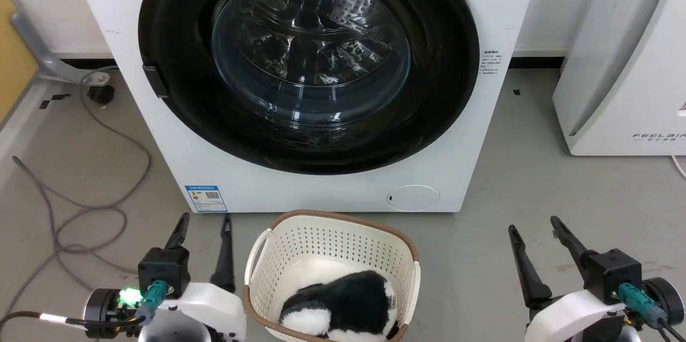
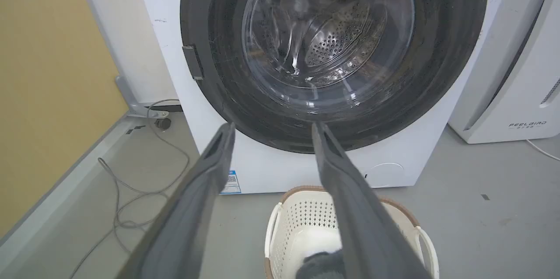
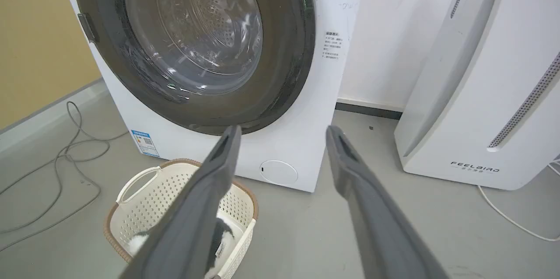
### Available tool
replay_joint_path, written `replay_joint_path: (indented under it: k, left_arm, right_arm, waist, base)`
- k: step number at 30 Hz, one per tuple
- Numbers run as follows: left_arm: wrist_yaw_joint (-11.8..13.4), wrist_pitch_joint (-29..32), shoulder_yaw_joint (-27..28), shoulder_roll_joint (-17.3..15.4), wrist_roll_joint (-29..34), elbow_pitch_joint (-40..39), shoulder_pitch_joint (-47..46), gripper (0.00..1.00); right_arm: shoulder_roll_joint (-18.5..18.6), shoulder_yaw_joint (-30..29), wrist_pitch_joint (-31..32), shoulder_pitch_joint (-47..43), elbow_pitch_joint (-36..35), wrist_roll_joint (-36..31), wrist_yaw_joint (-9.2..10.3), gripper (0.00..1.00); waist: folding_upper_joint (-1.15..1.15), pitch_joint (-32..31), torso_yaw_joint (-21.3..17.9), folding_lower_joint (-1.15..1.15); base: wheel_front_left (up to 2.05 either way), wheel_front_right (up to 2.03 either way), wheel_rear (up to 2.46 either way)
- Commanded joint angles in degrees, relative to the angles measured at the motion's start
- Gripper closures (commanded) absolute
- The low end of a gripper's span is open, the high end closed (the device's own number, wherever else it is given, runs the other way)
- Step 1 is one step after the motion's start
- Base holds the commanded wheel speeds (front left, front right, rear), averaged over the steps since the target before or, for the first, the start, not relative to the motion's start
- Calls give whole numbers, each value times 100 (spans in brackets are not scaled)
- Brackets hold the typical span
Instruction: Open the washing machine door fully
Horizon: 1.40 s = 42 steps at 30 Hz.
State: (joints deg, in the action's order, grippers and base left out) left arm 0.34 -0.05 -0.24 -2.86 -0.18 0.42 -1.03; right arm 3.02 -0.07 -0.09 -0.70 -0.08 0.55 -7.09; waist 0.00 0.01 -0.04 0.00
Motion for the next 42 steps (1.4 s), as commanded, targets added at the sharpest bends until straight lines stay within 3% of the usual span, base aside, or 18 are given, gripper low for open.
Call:
replay_joint_path:
  k: [1,4,5,19,34,42]
  left_arm:
    - [19,-60,-47,0,-39,45,-13,0]
    - [35,-97,-91,0,-65,87,-28,0]
    - [41,-109,-105,0,-74,98,-34,0]
    - [112,-264,-285,0,-183,214,-85,0]
    - [200,-444,-481,0,-320,316,-174,0]
    - [228,-540,-562,-1,-356,340,-267,0]
  right_arm:
    - [-1,-13,-34,-16,23,46,-3,0]
    - [-1,-24,-60,-23,39,83,-4,0]
    - [-1,-28,-71,-26,44,103,-4,100]
    - [-2,-59,-238,-32,103,664,-8,100]
    - [-4,-478,-442,269,226,3563,-13,100]
    - [-5,-631,-537,807,508,4717,-15,100]
  waist:
    - [0,0,-3,0]
    - [0,1,-7,0]
    - [0,1,-8,0]
    - [0,14,-25,0]
    - [0,87,-67,0]
    - [0,197,-102,0]
  base:
    - [0,0,0]
    - [0,0,0]
    - [0,0,0]
    - [0,0,0]
    - [0,0,0]
    - [0,0,0]
